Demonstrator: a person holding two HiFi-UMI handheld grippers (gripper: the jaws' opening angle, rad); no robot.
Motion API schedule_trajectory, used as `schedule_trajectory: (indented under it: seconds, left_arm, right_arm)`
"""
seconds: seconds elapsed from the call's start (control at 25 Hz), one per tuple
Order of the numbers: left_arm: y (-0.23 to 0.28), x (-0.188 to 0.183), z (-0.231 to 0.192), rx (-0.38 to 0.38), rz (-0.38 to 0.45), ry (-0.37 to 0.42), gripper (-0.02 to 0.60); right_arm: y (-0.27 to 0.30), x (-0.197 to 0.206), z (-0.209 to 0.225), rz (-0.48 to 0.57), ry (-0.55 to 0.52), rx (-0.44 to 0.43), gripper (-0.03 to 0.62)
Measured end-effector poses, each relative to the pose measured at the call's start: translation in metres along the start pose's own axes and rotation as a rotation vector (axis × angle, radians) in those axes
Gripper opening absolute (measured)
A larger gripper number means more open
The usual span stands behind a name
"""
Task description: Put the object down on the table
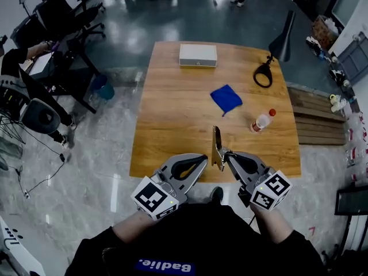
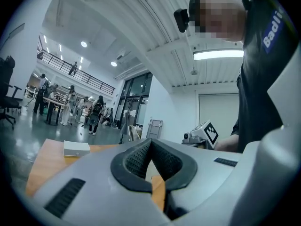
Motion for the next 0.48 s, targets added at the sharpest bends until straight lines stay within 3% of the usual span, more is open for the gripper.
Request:
schedule_trajectory:
  seconds: [0.48]
  left_arm:
    - [0.041, 0.002, -0.003, -0.055, 0.014, -0.019, 0.008]
  right_arm:
    - [0.011, 0.026, 0.052, -0.073, -0.066, -0.038, 0.006]
Point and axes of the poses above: the fingertips, and each gripper's own axes: y forward along the fingers, z to its right, x out of its underside, the point moved 3 cm from there along -y, backward along the fingers, and after that the axes turned 14 degrees about -y, right-handed, at the moved point
